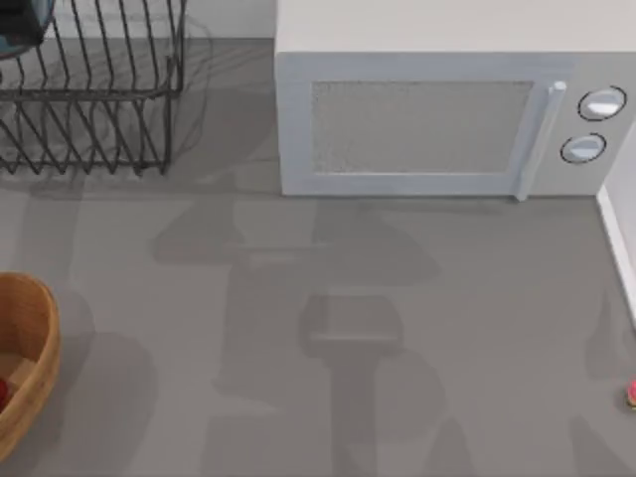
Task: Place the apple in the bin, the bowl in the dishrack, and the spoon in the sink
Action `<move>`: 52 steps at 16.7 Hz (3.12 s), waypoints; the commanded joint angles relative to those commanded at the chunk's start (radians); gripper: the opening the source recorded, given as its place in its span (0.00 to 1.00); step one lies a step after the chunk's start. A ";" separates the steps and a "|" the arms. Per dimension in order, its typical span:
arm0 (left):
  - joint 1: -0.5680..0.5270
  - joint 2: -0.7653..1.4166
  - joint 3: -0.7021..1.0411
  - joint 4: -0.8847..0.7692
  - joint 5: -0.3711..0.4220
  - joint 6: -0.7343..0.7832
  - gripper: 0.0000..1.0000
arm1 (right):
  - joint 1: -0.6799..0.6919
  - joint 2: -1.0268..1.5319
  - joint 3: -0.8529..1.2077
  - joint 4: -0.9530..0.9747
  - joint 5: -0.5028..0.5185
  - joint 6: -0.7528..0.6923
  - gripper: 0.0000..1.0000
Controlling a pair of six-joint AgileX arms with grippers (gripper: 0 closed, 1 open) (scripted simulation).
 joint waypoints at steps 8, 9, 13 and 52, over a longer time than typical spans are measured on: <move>-0.023 -0.696 -0.348 -0.310 -0.041 -0.002 1.00 | 0.000 0.000 0.000 0.000 0.000 0.000 1.00; -0.026 -0.796 -0.397 -0.354 -0.047 -0.003 1.00 | 0.000 0.000 0.000 0.000 0.000 0.000 1.00; -0.042 -1.173 -0.589 -0.528 -0.068 -0.009 1.00 | 0.000 0.000 0.000 0.000 0.000 0.000 1.00; -0.059 -1.548 -0.819 -0.735 -0.094 -0.019 1.00 | 0.007 1.276 0.794 -1.085 -0.003 -0.703 1.00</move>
